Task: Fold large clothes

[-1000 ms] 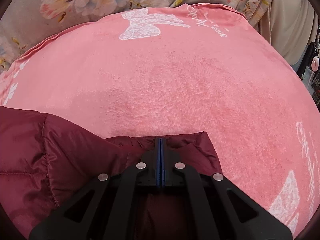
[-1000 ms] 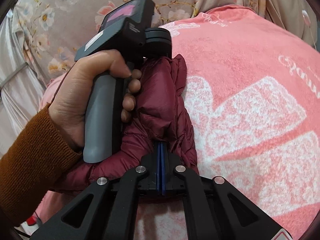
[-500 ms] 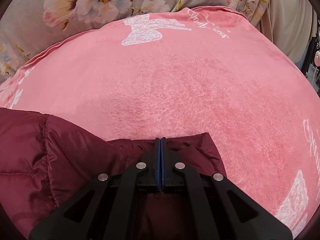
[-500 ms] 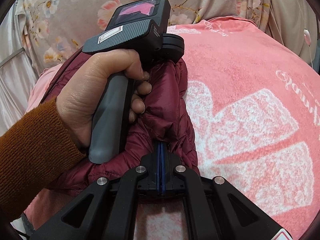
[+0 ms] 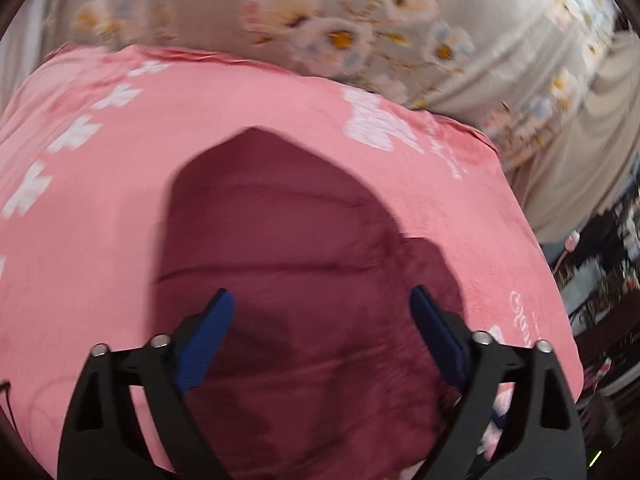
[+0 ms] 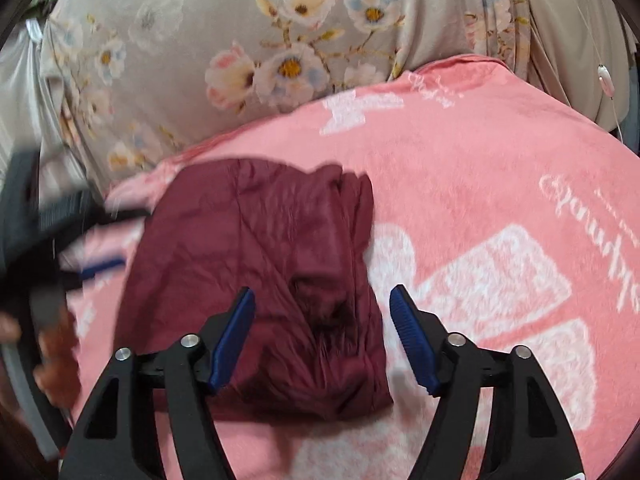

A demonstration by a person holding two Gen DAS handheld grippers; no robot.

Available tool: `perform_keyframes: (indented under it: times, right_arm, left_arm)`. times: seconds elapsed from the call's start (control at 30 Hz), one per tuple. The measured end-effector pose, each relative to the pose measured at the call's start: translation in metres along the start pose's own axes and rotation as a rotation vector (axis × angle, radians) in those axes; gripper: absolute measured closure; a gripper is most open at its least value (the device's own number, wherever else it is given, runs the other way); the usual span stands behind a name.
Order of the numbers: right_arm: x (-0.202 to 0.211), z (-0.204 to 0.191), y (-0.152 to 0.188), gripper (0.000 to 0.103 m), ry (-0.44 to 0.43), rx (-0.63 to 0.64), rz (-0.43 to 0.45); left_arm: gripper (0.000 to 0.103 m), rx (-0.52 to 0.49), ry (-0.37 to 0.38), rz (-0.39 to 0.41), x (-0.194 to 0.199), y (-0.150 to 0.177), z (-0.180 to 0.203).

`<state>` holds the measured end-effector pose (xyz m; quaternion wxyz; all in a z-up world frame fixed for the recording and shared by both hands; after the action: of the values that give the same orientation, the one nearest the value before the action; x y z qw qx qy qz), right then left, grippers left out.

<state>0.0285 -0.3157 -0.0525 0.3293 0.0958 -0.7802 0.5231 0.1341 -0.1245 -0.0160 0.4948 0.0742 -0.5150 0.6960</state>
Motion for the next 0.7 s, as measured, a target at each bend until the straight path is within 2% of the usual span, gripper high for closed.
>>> perform_keyframes:
  times: [0.1,0.23,0.37,0.57,0.7]
  right_arm:
    - [-0.02,0.001,-0.012,0.031,-0.029,-0.041,-0.052]
    - [-0.053,0.0,-0.003,0.031,-0.035,-0.095,-0.151]
    - [-0.075,0.004,0.01,0.029,-0.065,-0.161,-0.226]
    - [-0.078,0.001,0.011,0.023,-0.054,-0.157,-0.207]
    - [-0.08,0.0,0.012,0.02,-0.041,-0.131,-0.191]
  left_arm:
    - [0.011,0.151,0.022,-0.007,0.019,0.011,-0.047]
    - [0.011,0.266,0.091,-0.055,0.017,0.032,-0.074]
    - [0.011,0.269,0.127,-0.091,0.005,0.049,-0.067]
    - [0.006,0.217,0.094,-0.094,-0.009,0.055,-0.057]
    - [0.005,0.229,0.102,-0.107,-0.018,0.057,-0.061]
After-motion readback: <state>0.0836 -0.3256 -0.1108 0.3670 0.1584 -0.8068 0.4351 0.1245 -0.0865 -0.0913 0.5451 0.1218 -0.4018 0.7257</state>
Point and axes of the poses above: each gripper's, at about its wrist camera, not at the fingertips, and x roughly against the way its jaws point, z to its right, y to its underside, the point moved 5 cm from there along -x, roughly the way its jaws point, and after that the axes turned 14 degrees about y, right-handed, at the moved point
